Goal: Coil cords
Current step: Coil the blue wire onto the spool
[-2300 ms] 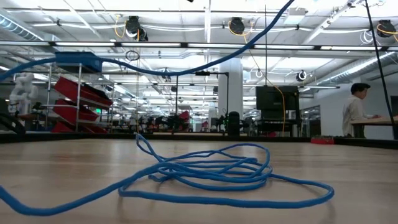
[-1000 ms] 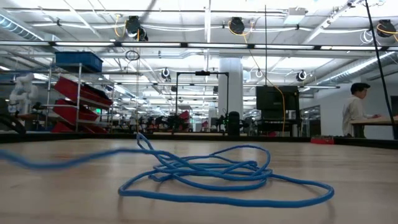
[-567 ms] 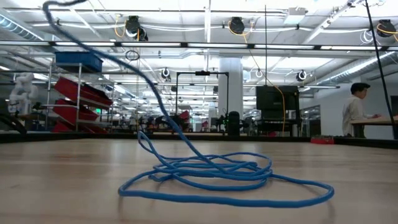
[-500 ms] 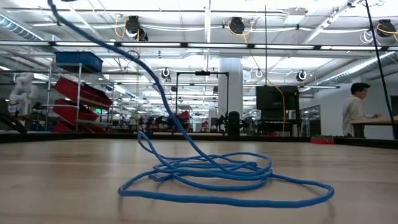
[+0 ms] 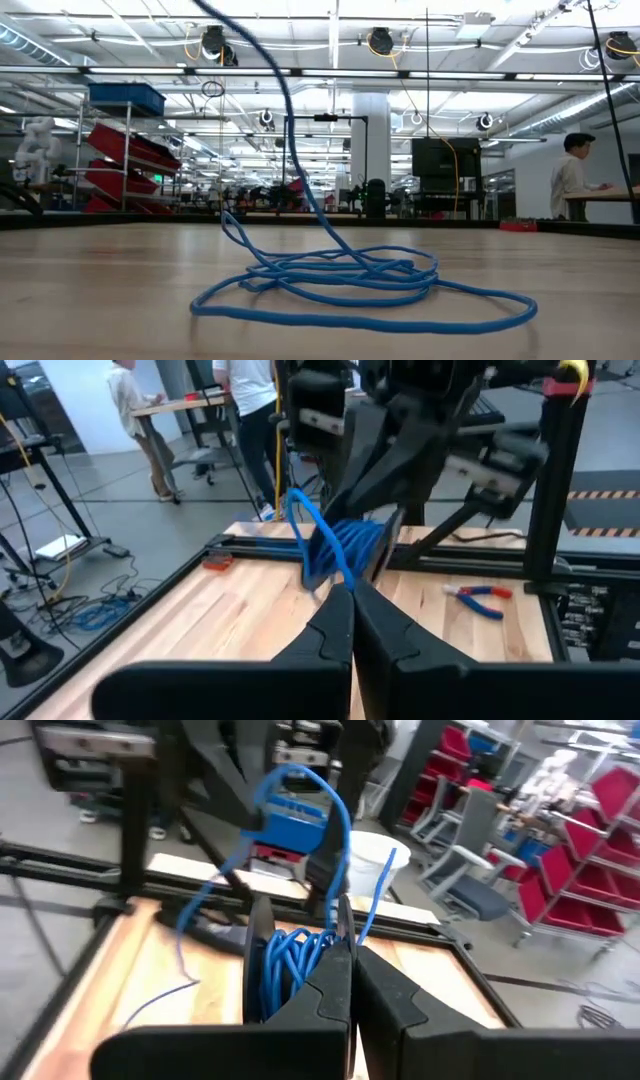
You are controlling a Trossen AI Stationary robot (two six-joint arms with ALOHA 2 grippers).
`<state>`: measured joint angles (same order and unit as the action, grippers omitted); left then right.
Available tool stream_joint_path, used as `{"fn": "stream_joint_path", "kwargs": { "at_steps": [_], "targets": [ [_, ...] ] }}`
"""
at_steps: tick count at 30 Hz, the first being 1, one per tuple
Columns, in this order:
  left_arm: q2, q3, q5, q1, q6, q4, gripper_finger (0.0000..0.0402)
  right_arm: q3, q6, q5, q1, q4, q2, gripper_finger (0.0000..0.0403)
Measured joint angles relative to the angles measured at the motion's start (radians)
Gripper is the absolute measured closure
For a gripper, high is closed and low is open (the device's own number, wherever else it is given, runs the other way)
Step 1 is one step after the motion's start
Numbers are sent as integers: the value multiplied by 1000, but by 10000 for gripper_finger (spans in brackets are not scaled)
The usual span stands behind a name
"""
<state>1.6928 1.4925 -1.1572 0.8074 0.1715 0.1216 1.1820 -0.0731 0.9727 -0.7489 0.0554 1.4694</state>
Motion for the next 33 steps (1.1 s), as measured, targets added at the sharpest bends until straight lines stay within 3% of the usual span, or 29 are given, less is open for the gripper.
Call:
{"fn": "stream_joint_path", "kwargs": {
  "at_steps": [7, 16, 26, 33],
  "targets": [
    [0, 0, 48, -1, -29, -52, 400, 0, -18, 104, 23, 54, 36, 403],
    [0, 0, 85, -31, -107, -152, 400, 0, 2, 104, 23, 54, 37, 403],
    [37, 0, 317, -135, -127, -286, 400, 0, -17, 104, 43, 114, 63, 403],
    [98, 0, 399, -178, -125, -361, 400, 0, 6, 110, 48, 121, 63, 403]
  ]
}}
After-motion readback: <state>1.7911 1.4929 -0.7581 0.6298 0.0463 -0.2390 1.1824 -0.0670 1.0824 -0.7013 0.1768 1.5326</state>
